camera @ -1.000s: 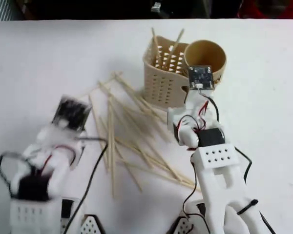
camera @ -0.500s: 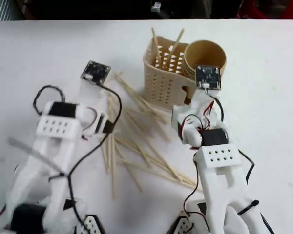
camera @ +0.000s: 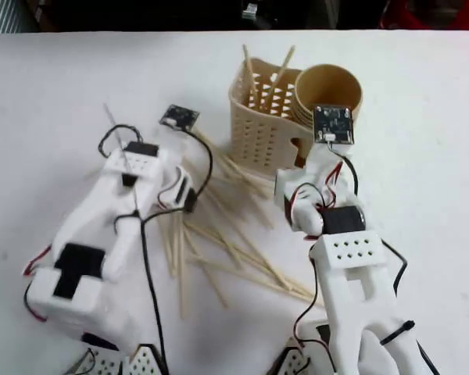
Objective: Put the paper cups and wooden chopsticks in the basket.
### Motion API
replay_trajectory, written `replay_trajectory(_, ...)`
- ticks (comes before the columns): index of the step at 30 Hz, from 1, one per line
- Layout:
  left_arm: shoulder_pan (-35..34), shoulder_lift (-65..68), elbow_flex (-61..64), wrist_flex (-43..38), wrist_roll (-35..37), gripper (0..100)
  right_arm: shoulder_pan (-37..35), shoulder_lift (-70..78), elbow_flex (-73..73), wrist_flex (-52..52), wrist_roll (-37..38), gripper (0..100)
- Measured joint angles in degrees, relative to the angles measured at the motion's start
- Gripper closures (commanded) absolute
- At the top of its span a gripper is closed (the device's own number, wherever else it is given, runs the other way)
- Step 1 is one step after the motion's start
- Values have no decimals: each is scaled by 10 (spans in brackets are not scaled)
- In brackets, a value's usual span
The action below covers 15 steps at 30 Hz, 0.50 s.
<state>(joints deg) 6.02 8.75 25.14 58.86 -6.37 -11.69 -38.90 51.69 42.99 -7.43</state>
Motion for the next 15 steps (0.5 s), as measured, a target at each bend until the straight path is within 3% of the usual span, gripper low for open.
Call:
replay_trajectory(12,4,79,-79,46,1,981,0,0,0,0,0,967)
replay_trajectory(15,4,80,-79,46,1,978,0,0,0,0,0,967)
